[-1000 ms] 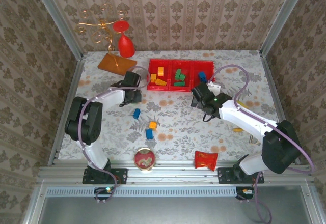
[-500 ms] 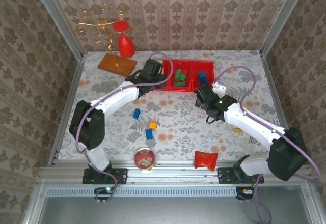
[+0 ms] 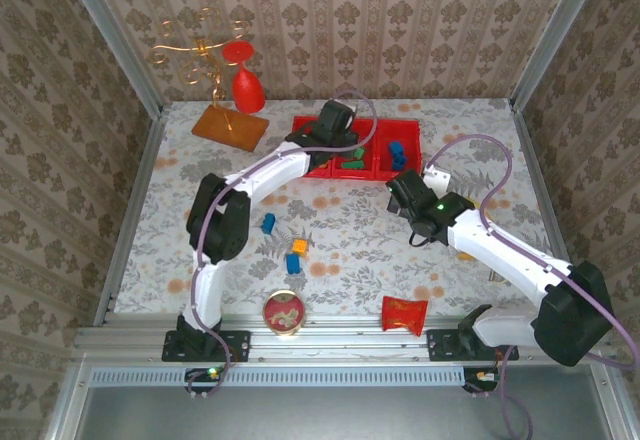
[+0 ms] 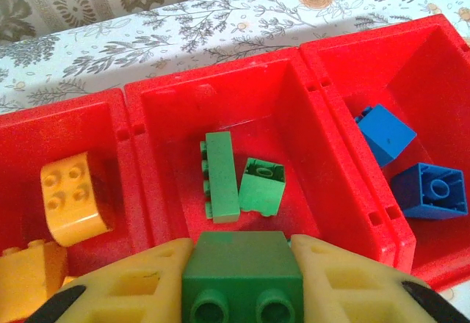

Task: Sort the legos into containers by color
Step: Place the lego in the container.

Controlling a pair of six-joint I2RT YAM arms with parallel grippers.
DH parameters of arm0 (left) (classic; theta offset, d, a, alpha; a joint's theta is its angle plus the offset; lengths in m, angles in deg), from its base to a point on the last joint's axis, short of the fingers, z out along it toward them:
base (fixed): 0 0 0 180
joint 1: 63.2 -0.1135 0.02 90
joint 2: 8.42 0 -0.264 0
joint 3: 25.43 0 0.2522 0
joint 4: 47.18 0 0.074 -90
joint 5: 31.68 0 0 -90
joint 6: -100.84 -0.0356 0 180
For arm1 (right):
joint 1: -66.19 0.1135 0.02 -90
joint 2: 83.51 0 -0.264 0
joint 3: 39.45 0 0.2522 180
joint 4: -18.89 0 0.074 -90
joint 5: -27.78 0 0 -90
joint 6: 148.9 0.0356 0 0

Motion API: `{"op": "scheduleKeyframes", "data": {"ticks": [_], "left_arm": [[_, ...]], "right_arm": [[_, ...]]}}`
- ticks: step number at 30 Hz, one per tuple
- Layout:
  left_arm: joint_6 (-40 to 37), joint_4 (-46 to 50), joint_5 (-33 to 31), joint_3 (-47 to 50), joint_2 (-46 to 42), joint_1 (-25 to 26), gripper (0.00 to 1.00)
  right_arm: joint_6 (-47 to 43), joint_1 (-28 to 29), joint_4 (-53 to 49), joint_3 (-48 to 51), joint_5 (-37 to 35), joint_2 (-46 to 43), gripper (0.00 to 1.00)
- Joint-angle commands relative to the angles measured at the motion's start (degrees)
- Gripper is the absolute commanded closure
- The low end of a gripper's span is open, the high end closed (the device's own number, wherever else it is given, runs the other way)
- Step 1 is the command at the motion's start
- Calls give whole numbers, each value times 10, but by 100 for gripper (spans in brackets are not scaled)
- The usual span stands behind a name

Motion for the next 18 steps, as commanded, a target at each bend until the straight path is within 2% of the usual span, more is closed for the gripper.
{"op": "scheduleKeyframes", "data": {"ticks": [1, 12, 18], "left_arm": [[-23, 38, 0, -45, 22, 2, 70], [-33, 80, -24, -105, 67, 3, 61], [-33, 91, -28, -124, 73, 3, 48]], "right_arm": [[13, -3, -13, 7, -30, -10, 0], [13, -4, -12, 8, -29, -11, 0], [8, -4, -11, 6, -25, -13, 0]]}}
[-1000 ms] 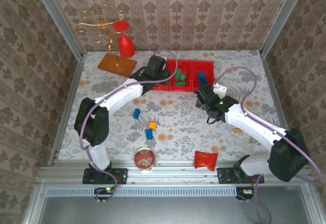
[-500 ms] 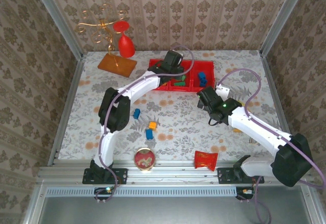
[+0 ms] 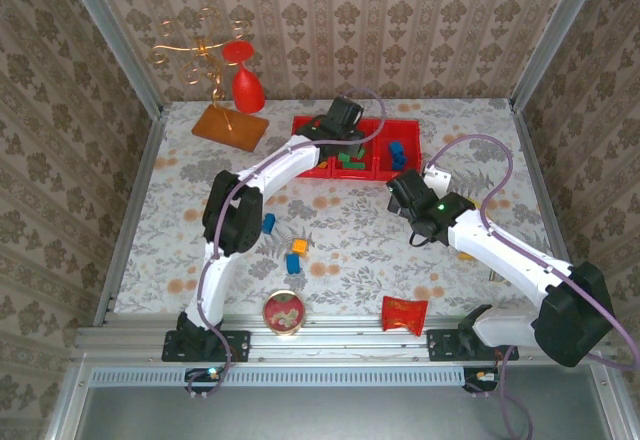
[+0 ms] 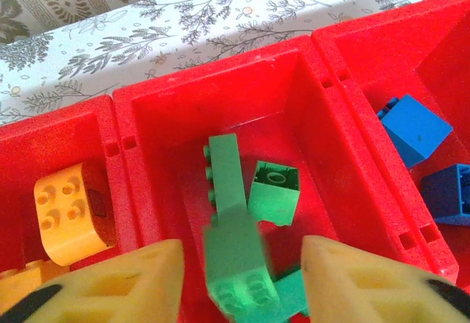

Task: Sort the legos into containers by color
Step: Place the lego in the container.

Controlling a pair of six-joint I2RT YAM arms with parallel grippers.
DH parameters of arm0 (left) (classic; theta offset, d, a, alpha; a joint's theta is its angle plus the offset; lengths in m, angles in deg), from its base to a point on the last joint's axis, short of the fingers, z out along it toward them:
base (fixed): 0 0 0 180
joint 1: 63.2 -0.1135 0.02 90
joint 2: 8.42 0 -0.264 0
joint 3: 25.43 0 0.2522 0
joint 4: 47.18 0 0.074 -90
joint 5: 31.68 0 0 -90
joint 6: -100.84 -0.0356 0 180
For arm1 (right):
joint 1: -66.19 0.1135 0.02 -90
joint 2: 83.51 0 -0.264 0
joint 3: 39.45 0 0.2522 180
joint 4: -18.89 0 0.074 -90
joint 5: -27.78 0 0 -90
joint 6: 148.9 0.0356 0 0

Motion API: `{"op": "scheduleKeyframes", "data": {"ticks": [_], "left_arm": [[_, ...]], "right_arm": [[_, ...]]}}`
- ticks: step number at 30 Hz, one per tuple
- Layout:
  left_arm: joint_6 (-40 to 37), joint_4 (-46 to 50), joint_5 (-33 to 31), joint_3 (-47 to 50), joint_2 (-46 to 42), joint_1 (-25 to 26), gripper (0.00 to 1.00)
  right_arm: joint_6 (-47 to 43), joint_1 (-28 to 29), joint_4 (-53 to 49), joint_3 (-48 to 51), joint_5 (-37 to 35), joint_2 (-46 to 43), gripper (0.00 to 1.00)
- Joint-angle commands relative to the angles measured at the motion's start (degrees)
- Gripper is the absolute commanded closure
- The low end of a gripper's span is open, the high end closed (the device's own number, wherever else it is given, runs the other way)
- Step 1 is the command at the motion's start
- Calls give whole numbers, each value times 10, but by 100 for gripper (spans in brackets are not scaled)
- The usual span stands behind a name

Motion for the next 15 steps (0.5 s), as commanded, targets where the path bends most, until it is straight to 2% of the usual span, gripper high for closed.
{"op": "scheduleKeyframes", "data": {"ticks": [1, 11, 15], "left_arm": [[-7, 19, -10, -27, 9, 3, 47], [-4, 20, 0, -16, -48, 6, 33], [-2, -2, -3, 31, -102, 7, 22]], "right_arm": [[7, -3, -12, 4, -25, -13, 0], [-6, -3, -11, 0, -20, -23, 0], [-15, -3, -8, -6, -6, -20, 0]]}}
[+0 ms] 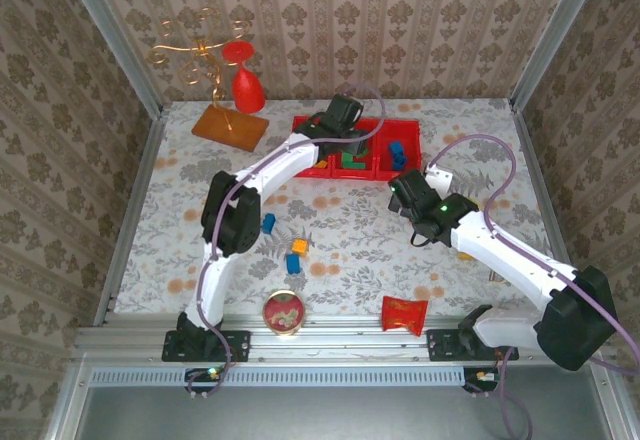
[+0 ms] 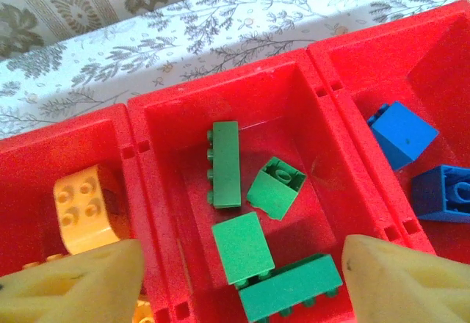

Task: Sort the legos into containers by color
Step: Place the lego in the container, then pick up the lego from the bottom-center of the table.

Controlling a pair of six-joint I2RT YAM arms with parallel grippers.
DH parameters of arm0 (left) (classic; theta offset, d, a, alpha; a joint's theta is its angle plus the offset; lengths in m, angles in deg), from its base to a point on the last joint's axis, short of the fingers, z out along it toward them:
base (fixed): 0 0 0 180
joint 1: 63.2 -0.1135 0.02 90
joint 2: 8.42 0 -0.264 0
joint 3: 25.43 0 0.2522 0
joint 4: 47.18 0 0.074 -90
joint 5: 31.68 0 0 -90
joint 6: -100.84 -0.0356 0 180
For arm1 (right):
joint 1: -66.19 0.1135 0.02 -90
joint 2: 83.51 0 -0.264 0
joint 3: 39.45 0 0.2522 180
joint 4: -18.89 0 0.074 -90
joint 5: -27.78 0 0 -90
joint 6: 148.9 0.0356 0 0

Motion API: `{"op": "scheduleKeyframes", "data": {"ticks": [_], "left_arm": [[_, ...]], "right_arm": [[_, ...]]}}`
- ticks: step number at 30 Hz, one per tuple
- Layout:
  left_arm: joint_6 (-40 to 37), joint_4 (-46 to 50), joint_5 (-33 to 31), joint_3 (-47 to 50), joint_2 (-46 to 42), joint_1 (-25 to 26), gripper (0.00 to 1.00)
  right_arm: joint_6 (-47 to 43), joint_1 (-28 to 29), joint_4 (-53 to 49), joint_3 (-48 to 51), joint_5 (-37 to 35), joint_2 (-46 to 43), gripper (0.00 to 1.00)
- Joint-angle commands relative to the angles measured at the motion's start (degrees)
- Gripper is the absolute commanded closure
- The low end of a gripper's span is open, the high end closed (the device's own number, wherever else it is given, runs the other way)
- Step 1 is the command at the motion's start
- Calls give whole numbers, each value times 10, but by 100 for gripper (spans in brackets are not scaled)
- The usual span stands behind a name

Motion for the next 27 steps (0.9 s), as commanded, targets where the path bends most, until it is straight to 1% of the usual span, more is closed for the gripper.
{"op": "scheduleKeyframes", "data": {"ticks": [1, 2, 5, 8, 13, 20, 23, 27], "left_arm": [[0, -25, -7, 40, -89, 6, 19], [1, -33, -10, 57, -104, 6, 15], [5, -59, -30, 122, -157, 6, 0], [12, -83, -52, 191, -212, 1, 0], [46, -125, -84, 321, -310, -17, 0], [112, -160, -103, 508, -454, -64, 0], [130, -163, -123, 581, -514, -82, 0], [151, -153, -139, 662, -592, -107, 0]], "right_arm": [[-8, -3, -8, -7, -2, -6, 0], [-10, -2, -6, -9, 2, -5, 0], [-13, 4, -4, -15, 16, 3, 0], [-13, 20, -8, -28, 29, 13, 1], [0, 62, -19, -55, 50, 35, 1], [48, 149, -21, -82, 86, 78, 1], [67, 189, -10, -92, 110, 115, 2], [82, 232, -10, -116, 122, 163, 2]]}}
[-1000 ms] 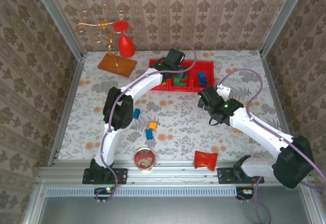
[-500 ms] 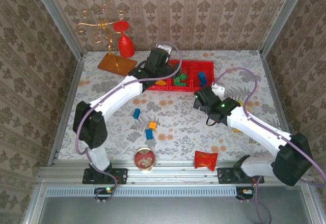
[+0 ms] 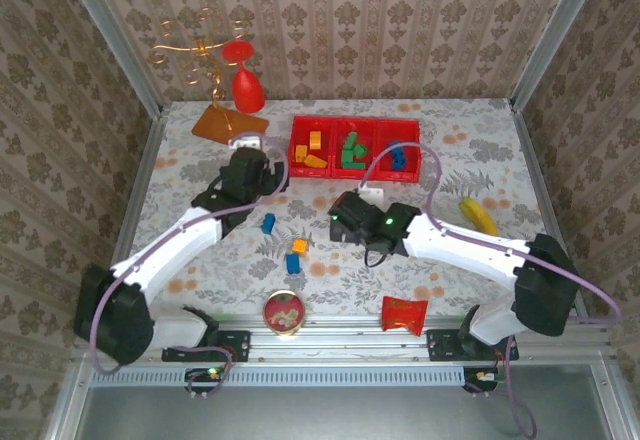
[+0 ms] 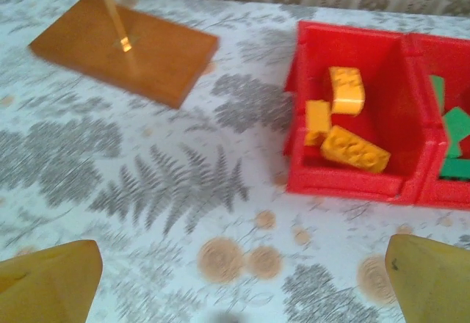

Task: Sort the legos into containers by color
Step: Pick up the lego from the bottom-center of the table.

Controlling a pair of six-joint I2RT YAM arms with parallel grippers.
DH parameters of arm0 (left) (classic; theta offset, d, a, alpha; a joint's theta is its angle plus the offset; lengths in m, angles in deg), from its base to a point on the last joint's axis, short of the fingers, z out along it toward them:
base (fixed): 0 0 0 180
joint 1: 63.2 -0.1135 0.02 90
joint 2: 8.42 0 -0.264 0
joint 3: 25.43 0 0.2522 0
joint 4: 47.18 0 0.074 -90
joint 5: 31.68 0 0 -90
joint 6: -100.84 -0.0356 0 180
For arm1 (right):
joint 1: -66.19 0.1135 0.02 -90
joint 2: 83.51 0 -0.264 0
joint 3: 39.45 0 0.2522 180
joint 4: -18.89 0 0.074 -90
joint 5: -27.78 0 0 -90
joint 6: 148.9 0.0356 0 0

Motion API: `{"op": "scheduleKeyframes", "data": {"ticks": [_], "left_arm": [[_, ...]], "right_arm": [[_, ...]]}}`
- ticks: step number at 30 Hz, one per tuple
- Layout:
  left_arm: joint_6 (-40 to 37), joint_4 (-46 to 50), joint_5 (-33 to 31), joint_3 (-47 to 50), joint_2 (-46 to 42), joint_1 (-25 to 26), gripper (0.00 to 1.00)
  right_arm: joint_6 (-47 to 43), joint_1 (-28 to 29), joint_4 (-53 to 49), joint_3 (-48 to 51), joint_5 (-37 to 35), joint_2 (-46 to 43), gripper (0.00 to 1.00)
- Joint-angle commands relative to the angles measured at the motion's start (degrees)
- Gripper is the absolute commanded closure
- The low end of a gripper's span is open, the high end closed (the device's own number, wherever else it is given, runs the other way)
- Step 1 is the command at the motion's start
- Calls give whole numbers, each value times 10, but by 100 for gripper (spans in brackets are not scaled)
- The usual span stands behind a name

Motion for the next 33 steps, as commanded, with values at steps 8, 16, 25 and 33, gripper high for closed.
{"op": "scheduleKeyframes", "data": {"ticks": [8, 16, 25, 33], "left_arm": [[57, 16, -22, 146, -177, -67, 0], [59, 43, -14, 197, -235, -99, 0], [53, 60, -11, 225, -246, -137, 0], [56, 61, 4, 239, -248, -164, 0]], "right_arm": [[38, 80, 1, -71, 33, 113, 3], [25, 109, -18, -136, 38, 185, 3], [10, 109, -15, -161, 68, 221, 7], [-16, 110, -10, -187, 108, 257, 20]]}}
